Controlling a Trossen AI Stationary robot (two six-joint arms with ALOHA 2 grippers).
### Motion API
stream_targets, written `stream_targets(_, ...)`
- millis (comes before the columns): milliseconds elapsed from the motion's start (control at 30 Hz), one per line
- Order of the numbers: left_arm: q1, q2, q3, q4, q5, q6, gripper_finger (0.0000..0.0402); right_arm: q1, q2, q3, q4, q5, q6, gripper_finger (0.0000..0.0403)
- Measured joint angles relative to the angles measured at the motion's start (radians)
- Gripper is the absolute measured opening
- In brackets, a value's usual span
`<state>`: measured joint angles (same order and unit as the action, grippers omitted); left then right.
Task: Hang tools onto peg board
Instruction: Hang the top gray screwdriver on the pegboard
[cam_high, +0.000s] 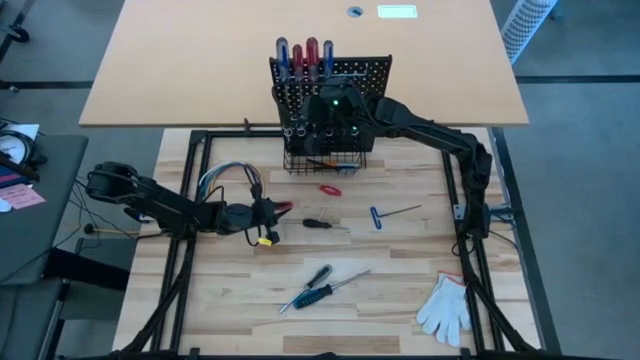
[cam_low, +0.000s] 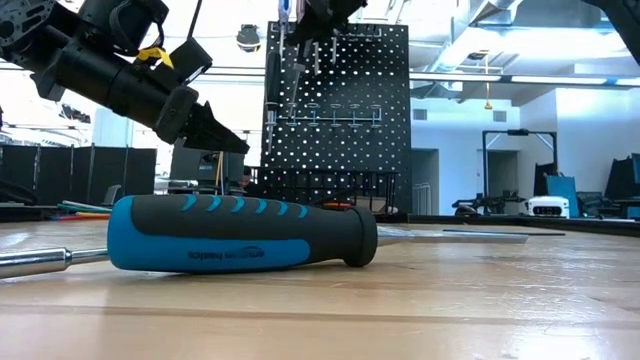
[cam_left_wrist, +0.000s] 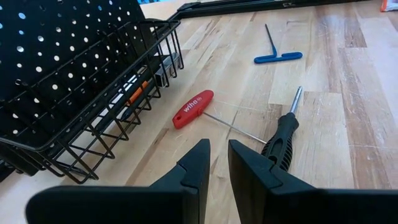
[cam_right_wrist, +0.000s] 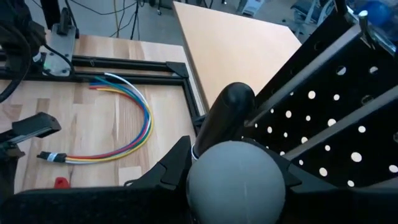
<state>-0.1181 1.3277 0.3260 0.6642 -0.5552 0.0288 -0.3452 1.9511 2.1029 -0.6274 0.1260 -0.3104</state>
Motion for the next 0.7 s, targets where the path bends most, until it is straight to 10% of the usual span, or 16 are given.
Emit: stream_targets(700,-0.011,0.000,0.008,0.009,0.000,0.035,0.0054,0.023,-0.002,-0.002,0.017,0.059,0.032,0.0143)
